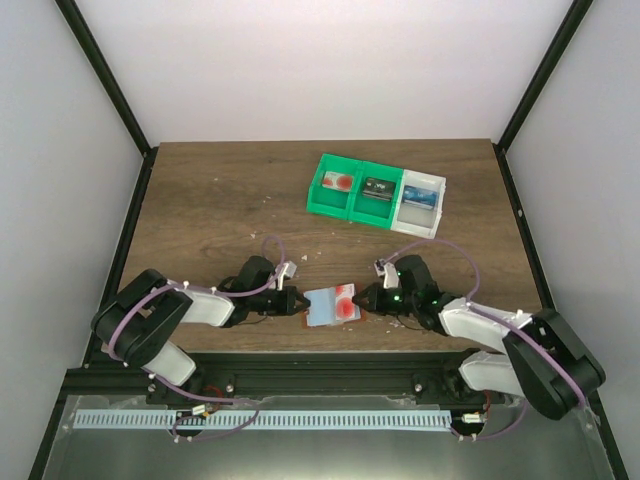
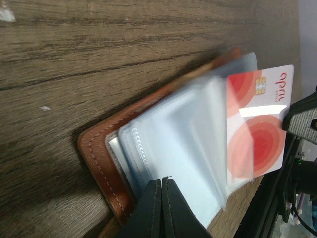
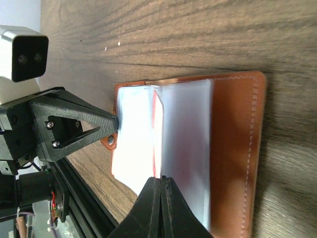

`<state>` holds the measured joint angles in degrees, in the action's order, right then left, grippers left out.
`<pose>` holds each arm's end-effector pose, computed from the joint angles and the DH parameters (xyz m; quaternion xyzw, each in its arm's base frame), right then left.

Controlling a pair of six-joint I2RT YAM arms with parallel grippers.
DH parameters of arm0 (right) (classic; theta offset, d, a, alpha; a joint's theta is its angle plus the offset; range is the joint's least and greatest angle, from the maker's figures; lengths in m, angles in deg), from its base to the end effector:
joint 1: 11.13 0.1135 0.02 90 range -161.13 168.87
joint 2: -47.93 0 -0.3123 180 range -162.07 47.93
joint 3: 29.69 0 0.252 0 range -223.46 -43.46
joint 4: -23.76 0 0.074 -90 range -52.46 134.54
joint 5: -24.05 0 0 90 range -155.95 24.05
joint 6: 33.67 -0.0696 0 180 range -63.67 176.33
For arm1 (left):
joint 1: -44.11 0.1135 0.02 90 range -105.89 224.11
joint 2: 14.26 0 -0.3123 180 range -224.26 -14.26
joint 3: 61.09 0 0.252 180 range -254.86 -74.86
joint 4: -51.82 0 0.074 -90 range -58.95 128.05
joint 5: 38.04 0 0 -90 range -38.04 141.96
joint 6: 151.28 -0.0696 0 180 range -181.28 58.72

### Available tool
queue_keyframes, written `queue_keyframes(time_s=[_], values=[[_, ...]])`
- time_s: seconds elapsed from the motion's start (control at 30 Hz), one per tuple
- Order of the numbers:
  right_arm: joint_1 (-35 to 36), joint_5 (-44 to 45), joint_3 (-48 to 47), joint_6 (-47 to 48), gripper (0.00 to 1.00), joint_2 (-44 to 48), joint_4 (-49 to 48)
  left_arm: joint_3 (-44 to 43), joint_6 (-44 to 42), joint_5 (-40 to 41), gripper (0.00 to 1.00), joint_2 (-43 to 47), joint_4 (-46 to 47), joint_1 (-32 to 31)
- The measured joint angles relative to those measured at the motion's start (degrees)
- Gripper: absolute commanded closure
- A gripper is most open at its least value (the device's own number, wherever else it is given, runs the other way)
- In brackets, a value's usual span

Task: Take the credit cards out of the card holder

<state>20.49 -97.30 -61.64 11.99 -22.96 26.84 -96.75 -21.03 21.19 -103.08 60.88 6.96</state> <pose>0.1623 0.1425 0.1609 -0.0117 0.8864 0.4355 0.1567 0.1863 -0.1858 0.1309 0.0794 0.8903 -0.4257 0.1407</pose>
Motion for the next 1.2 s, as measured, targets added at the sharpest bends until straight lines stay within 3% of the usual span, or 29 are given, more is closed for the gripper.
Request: queue_keyframes(time_s=[0.47, 0.57, 0.7, 0.93, 1.03, 1.2], values=[[-0.4, 4.8, -1.2, 1.3, 0.99, 7.3, 7.0, -0.2, 0.0, -0.4, 1.0, -0.3, 0.2, 0.1], [-0.4, 6.2, -2.5, 1.9, 0.99, 9.1, 9.1, -0.3, 0.1, -0.3, 0.9, 0.4, -1.1, 0.1], [-0.4, 7.4, -4.1, 2.6, 1.0, 11.1, 10.8, -0.6, 0.1, 0.1, 0.67, 3.1, -4.3, 0.1], [-0.5, 5.1, -5.9, 4.8, 1.0, 11.8, 12.5, -4.3, 1.1, 1.0, 0.52, 10.5, -9.8, 0.2], [-0.6, 1.7, -6.9, 6.6, 1.0, 12.0, 13.3, -6.0, 1.0, 1.0, 0.38, 13.6, -11.9, 0.3], [-0.6, -4.3, -9.7, 10.8, 1.0, 13.6, 15.6, -7.6, -0.3, -0.5, 0.25, 18.9, -16.3, 0.4]])
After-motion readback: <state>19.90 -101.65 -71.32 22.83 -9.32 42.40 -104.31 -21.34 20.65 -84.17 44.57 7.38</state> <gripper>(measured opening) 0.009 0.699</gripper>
